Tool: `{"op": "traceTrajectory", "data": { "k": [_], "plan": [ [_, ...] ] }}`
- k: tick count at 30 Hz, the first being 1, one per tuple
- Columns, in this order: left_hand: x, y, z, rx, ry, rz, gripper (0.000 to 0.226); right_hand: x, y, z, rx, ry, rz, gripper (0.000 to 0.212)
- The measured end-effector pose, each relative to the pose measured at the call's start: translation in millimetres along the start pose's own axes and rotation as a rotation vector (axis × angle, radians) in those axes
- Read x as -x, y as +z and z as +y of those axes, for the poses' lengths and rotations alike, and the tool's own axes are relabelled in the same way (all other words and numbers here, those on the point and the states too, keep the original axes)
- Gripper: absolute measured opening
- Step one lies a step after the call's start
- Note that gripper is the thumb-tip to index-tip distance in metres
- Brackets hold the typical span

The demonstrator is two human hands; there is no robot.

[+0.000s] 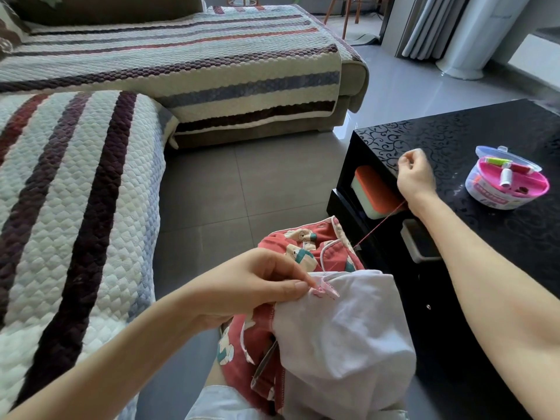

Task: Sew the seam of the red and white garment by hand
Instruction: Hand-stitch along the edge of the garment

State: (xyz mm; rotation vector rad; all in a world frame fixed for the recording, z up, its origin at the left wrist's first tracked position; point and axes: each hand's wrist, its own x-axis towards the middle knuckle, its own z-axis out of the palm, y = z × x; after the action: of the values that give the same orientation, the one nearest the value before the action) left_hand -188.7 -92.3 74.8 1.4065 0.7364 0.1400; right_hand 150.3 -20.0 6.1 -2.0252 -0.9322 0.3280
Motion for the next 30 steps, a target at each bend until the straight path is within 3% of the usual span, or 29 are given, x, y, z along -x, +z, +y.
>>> {"op": "traceTrajectory", "data": {
  "k": [2, 3, 7, 9, 12, 17, 20, 22, 26, 30],
  "plan": [
    [0.9, -1.9, -1.6, 0.025, 0.011, -0.002, 0.018, 9.4, -0.7, -6.0, 0.182, -0.077, -0.127, 0.01],
    [1.3, -2.8, -1.8, 0.033, 0.014, 0.001, 0.018, 24.4, -1.1, -15.8, 0.162, -0.154, -0.252, 0.013],
    [0.0, -4.8, -1.0, 0.022, 0.033, -0.02, 0.011, 120.8, -16.1, -61.3, -0.21, -0.332, -0.838, 0.005],
    [-1.3, -3.8, -1.0, 0.014, 0.04, -0.031, 0.014, 151.2, -24.8, -65.0, -0.264, -0.404, -0.97, 0.01],
    [-0.9, -2.2, -1.9, 0.024, 0.048, -0.061, 0.012, 167.7, -29.9, -60.6, -0.285, -0.432, -1.039, 0.014],
    [-4.4, -0.8, -3.2, -0.008, 0.049, -0.062, 0.015, 172.5, -32.4, -55.5, -0.293, -0.465, -1.042, 0.003],
    [-5.2, -0.8, -3.0, 0.006, 0.037, -0.063, 0.015, 169.9, -29.6, -57.1, -0.287, -0.46, -1.024, 0.009],
    [-5.0, -1.7, -1.9, 0.026, 0.029, -0.074, 0.012, 161.4, -24.6, -55.3, -0.209, -0.46, -0.874, 0.008],
    [-3.6, -1.7, 1.5, 0.068, 0.01, -0.104, 0.011, 128.8, -5.4, -40.8, 0.247, -0.53, -0.373, 0.01],
    [-0.2, -0.6, 5.6, 0.112, 0.012, -0.15, 0.006, 94.4, 14.8, -24.3, 0.448, -0.396, -0.181, 0.014]
  ]
}}
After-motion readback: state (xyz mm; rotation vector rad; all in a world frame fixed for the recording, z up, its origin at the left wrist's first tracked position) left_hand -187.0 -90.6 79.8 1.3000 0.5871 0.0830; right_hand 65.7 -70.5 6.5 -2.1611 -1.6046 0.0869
